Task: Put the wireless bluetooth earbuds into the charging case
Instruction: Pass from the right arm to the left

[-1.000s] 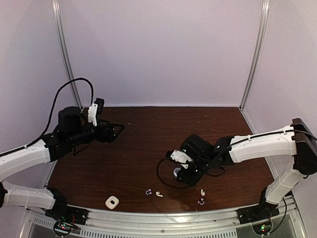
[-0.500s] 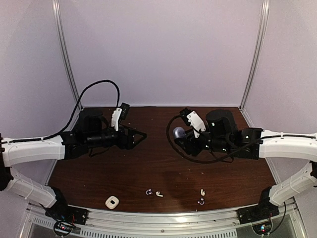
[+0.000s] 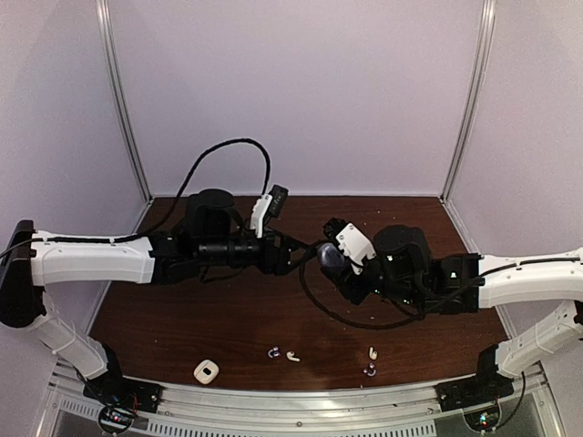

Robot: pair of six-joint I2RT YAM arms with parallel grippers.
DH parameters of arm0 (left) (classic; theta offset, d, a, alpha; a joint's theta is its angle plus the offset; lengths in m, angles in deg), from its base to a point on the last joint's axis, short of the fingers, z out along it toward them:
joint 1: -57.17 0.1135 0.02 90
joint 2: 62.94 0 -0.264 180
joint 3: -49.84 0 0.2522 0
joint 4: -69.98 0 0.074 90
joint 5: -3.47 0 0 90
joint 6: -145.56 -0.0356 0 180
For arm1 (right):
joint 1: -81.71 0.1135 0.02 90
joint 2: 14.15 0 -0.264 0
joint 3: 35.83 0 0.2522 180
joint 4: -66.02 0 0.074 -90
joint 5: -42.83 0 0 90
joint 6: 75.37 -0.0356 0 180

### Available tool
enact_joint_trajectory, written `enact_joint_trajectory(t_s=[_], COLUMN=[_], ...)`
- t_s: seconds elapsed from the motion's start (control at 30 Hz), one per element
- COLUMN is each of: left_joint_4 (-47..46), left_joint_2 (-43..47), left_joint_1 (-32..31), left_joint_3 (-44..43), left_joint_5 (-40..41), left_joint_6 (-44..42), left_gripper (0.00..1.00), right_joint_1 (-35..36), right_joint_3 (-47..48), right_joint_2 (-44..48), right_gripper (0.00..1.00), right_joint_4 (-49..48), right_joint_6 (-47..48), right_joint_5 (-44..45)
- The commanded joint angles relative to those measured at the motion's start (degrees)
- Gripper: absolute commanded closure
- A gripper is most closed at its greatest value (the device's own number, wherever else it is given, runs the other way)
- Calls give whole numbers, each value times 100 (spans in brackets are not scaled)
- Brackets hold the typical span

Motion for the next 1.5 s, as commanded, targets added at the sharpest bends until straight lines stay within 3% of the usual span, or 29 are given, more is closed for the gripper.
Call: enact_joint_trajectory(t_s=[0.0,0.8,1.0,1.17,1.27,1.47], left_joint_4=[-571,-569,-305,-201,-38,856], left_joint_2=[-199,-1053,-1083,-1013,-934,-702], left_joint_1=[-109,-267,-267,-267,-260,-155], left_joint_3=[-148,-783,-887,-907,-950,-1240], left_joint_5=[-242,-360,-162,-233,-250,-552], left_joint_6=[191,173,85,-155,-388,-1234], left_gripper=[33,62,77,86,91,95], right_joint_1=[160,293,293,279,267,196], right_joint_3=[-105,-182,-192,-328,-451,-894], right_joint_2=[96,91,92,304,564,1620], right_gripper=[64,64,62,45,28,9], right_joint_4=[-305,-311,-382,-546,-546,-447], right_joint_6=[233,265,231,206,261,182], right_joint_5=[554,762,786,495,151,-1147])
